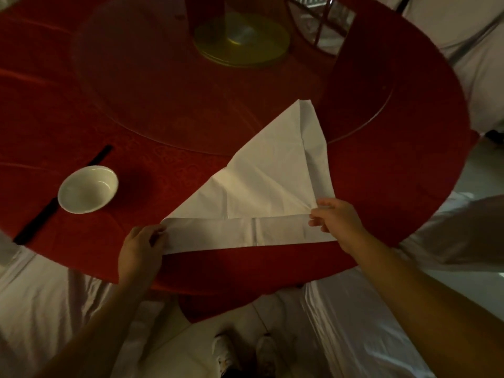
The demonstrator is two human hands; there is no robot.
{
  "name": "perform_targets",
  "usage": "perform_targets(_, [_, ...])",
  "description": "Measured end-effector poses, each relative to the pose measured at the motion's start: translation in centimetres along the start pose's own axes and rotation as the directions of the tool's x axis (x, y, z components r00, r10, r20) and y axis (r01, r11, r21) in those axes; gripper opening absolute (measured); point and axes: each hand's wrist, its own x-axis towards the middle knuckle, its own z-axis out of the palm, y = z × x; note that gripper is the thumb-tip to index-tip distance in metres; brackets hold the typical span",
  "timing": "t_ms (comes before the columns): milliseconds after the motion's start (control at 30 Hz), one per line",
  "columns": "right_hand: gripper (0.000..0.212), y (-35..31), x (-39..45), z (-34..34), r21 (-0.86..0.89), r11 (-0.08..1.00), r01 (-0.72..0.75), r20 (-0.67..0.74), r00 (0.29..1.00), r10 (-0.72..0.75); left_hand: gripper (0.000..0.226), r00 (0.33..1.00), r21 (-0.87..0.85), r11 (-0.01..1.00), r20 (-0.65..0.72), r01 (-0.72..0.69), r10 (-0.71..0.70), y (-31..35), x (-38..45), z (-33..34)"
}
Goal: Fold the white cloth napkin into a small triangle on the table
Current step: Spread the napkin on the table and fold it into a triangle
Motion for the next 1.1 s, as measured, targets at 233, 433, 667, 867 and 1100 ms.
perform_targets(233, [0.008,1.7,-0.5,-1.8,0.003,0.994,-0.113,-0.061,0.992,0.113,0.028,0.999,-0.017,1.000,-0.027,0.021,-0.022,0.5,-0.3,-0.4])
perform_targets(433, [0.018,3.6,-0.8,-3.7,-0.156,0.978,-0.136,-0.127,0.985,0.116,0.020,0.997,0.046,0.996,-0.020,-0.075,0.076,0.4,-0.6,-0.5])
perform_targets(667, [0.010,4.9,-0.7,-4.2,-0.188,0.976,-0.112,-0.144,0.986,0.086,0.018,0.994,0.043,0.993,0.015,-0.112,0.111,-0.7,-1.2,-0.3])
perform_targets(867, [0.009,5.1,-0.9,-4.0,-0.218,0.971,-0.096,-0.182,0.982,0.056,0.017,0.988,0.072,0.985,0.003,-0.157,0.157,-1.7,-1.8,-0.2])
perform_targets(1100, [0.010,5.6,-0.8,-4.0,-0.258,0.962,-0.089,-0.219,0.975,0.031,0.020,0.977,0.094,0.973,0.017,-0.212,0.211,-2.6,-2.6,-0.2])
